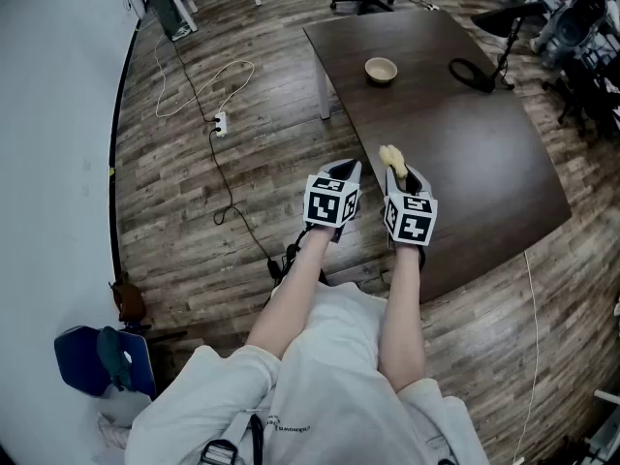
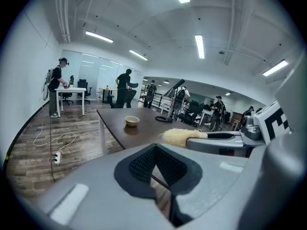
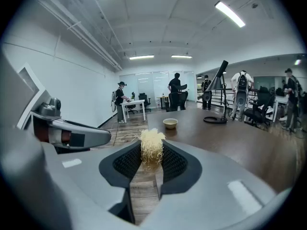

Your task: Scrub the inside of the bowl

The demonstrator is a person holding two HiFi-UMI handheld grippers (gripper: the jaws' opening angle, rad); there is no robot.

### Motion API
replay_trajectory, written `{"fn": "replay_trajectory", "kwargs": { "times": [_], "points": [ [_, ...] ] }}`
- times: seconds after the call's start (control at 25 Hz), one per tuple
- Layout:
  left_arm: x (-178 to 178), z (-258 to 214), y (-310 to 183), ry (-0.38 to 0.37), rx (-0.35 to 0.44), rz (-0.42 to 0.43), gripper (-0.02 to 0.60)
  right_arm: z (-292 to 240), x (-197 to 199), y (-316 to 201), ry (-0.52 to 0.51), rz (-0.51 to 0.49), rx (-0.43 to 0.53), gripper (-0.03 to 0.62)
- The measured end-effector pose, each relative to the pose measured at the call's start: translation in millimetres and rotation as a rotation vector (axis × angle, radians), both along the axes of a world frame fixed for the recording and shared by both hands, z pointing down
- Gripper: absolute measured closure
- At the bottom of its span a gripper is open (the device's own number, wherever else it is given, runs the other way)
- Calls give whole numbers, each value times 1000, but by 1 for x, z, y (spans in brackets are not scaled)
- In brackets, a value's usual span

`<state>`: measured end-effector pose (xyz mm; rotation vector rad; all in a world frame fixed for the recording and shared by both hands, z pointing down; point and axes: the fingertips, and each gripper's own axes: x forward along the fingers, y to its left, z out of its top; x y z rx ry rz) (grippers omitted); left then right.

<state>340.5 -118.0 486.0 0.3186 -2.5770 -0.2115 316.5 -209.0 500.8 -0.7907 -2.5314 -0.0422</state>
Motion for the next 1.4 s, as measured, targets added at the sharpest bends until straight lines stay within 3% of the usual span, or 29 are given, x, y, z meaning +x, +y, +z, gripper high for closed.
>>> {"fn": "replay_trajectory", "kwargs": {
  "times": [0.44, 0.68, 1.0, 1.2, 1.4],
  "points": [
    [-1, 7, 9, -4, -14, -10, 580, 17, -12, 2, 36, 2, -12, 465],
    [-18, 19, 28, 34, -14, 17, 580, 22, -35, 18, 68, 11, -59, 456],
    [-71, 20, 54, 31, 23, 30, 580, 15, -80, 47, 51, -14, -28, 450],
    [-111, 17, 67, 16, 60, 68, 580, 15, -112, 62, 42, 7, -5, 450],
    [-143, 25, 84, 49, 86, 109, 580, 25, -139, 75, 78, 45, 23, 450]
  ]
}}
